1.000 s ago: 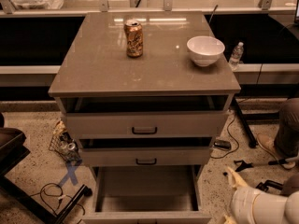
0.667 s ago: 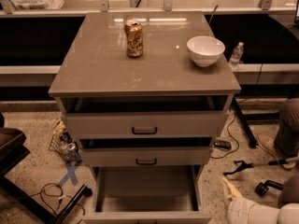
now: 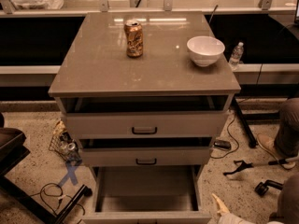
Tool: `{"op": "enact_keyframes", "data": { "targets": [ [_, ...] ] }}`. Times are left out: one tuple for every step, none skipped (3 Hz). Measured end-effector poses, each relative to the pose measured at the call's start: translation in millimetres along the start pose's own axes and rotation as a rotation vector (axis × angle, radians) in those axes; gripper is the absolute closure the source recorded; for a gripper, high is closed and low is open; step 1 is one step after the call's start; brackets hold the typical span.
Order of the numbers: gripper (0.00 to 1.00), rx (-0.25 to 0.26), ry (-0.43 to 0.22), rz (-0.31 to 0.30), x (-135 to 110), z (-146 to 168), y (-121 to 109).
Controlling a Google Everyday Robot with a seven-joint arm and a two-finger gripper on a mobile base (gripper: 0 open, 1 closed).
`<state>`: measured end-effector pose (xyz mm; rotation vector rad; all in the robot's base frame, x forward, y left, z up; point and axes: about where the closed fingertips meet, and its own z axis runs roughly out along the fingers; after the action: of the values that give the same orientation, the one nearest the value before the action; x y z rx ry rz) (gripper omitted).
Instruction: Close bottom drawer
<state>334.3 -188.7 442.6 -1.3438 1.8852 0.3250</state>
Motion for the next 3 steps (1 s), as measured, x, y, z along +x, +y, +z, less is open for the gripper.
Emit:
{"op": "enact_keyframes", "data": {
  "targets": [
    [0.0, 0.001, 0.003, -0.005, 1, 7, 6],
    [0.0, -0.008, -0.002, 0.0, 30, 31, 11],
    [0.0, -0.034, -0.042, 0.042, 76, 66, 30]
  ]
}}
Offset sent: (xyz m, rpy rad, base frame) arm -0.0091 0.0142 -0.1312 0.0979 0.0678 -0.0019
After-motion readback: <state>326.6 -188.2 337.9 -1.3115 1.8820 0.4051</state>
